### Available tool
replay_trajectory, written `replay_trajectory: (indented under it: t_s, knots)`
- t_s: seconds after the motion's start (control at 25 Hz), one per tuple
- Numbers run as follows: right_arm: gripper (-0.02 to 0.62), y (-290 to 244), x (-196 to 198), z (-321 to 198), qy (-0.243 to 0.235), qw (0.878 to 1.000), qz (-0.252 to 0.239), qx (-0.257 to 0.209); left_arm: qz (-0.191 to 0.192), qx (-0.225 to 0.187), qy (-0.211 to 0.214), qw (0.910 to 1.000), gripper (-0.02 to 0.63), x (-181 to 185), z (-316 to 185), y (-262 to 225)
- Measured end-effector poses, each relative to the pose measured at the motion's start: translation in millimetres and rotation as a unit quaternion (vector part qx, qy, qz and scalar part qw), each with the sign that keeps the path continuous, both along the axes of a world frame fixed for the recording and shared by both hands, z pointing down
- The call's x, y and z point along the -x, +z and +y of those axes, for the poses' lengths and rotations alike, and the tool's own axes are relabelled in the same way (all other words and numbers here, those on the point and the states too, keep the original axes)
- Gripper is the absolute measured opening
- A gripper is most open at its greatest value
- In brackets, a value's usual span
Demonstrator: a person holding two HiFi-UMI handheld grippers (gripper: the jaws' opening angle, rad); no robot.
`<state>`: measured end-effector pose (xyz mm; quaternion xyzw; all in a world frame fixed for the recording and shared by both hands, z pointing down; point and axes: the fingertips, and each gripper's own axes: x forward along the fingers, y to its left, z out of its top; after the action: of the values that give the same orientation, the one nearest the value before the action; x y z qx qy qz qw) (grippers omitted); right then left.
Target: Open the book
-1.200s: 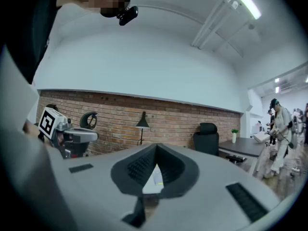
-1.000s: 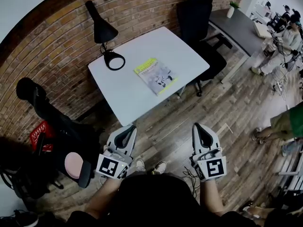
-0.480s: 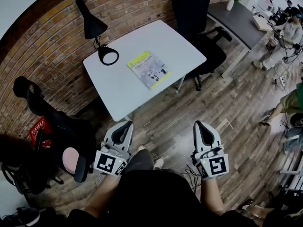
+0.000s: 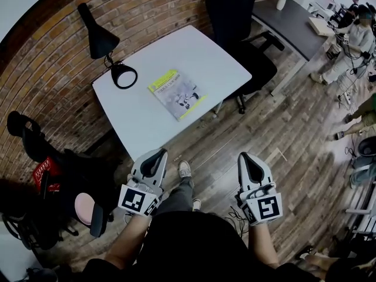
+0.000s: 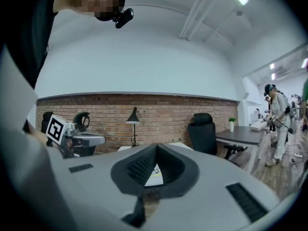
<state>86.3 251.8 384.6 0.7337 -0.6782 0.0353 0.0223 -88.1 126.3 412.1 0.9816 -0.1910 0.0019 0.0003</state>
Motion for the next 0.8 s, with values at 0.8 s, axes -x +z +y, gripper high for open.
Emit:
replay_trajectory:
  t_s: [0.8]
  knots:
    - [0.014, -0.4, -47.9, -216.9, -0.067, 0.995, 0.025, 0.063, 0.029, 0.033, -0.021, 0.9988, 0.032, -68.4, -190.8, 14.0]
